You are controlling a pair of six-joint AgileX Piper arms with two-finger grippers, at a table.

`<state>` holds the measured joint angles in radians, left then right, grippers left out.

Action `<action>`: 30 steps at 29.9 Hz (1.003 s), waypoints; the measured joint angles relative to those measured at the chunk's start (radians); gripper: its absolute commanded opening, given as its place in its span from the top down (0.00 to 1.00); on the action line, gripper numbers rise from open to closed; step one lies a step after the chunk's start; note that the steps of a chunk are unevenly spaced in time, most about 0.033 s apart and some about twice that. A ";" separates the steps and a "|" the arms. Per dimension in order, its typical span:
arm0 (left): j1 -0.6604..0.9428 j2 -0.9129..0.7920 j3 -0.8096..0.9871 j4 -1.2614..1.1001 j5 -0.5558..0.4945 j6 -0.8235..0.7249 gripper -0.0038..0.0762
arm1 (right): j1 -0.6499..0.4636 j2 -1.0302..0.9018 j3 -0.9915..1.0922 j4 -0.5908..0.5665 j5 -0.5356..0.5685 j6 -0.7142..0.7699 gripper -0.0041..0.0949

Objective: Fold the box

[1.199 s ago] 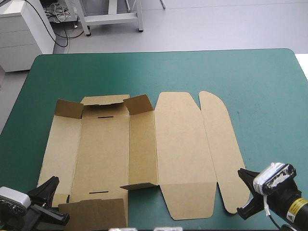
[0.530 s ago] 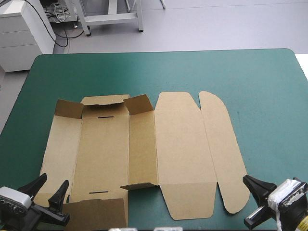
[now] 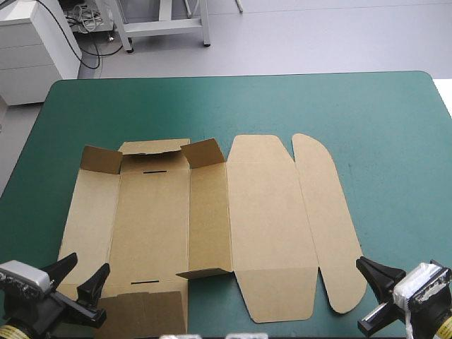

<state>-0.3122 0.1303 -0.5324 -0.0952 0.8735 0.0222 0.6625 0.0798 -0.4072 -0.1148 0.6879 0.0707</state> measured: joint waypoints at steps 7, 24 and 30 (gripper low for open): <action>0.000 0.363 -0.298 0.085 0.185 -0.129 0.37 | 0.000 0.000 0.000 0.000 0.000 0.000 0.97; 0.004 0.899 -0.710 0.095 0.379 -0.158 0.42 | 0.000 0.000 0.000 0.000 0.000 0.000 0.97; 0.155 0.993 -0.728 -0.040 0.379 -0.080 0.42 | 0.000 0.000 0.000 0.000 -0.001 0.000 0.97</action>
<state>-0.1568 1.1234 -1.2603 -0.1352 1.2527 -0.0575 0.6625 0.0798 -0.4072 -0.1148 0.6871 0.0710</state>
